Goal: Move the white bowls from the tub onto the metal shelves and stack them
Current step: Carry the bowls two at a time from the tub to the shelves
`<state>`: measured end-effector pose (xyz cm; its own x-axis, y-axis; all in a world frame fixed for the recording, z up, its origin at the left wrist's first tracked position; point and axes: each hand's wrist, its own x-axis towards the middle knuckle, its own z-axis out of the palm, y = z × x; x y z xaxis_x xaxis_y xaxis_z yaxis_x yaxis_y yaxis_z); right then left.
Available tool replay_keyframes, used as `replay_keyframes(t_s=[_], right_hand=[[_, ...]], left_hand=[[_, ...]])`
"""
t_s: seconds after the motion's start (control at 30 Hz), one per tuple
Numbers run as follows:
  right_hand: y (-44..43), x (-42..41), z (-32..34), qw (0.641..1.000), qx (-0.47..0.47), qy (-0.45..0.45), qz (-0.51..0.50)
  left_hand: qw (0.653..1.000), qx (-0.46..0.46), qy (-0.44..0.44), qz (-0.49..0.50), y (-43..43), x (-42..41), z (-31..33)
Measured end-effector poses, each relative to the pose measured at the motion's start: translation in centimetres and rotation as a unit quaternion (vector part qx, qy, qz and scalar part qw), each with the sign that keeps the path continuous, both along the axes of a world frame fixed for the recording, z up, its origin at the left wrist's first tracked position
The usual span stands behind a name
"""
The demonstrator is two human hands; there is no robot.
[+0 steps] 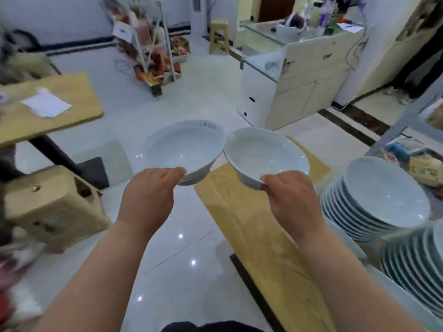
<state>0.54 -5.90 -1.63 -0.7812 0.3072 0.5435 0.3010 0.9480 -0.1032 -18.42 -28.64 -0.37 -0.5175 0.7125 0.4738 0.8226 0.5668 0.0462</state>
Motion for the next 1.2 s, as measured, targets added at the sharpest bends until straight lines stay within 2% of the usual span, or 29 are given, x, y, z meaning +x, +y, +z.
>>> replay_keyframes(t_s=[0.27, 0.47, 0.6, 0.77, 0.9, 1.2], right_hand=[[-13.4, -20.5, -1.0, 0.982, 0.009, -0.017, 0.186], [-26.0, -32.7, 1.3, 0.937, 0.018, -0.030, 0.348], [-33.8, -40.0, 3.7, 0.894, 0.020, -0.023, 0.446], [-42.5, -48.6, 7.6, 0.825, -0.002, 0.024, 0.564], [-48.5, -55.2, 11.5, 0.764, -0.023, 0.080, 0.640], [-59.2, -67.2, 19.0, 0.648, -0.014, 0.154, 0.746]], left_hand=[[0.981, -0.041, -0.036, 0.186, -20.1, -9.6, -0.6], [0.943, -0.033, 0.010, 0.331, -33.5, -10.9, 2.2], [0.901, -0.043, 0.023, 0.430, -40.2, -11.6, 4.5], [0.849, -0.055, 0.132, 0.509, -45.2, -13.2, 9.9], [0.796, -0.064, 0.180, 0.574, -47.6, -16.0, 14.2], [0.667, -0.064, 0.179, 0.720, -51.8, -22.0, 20.3]])
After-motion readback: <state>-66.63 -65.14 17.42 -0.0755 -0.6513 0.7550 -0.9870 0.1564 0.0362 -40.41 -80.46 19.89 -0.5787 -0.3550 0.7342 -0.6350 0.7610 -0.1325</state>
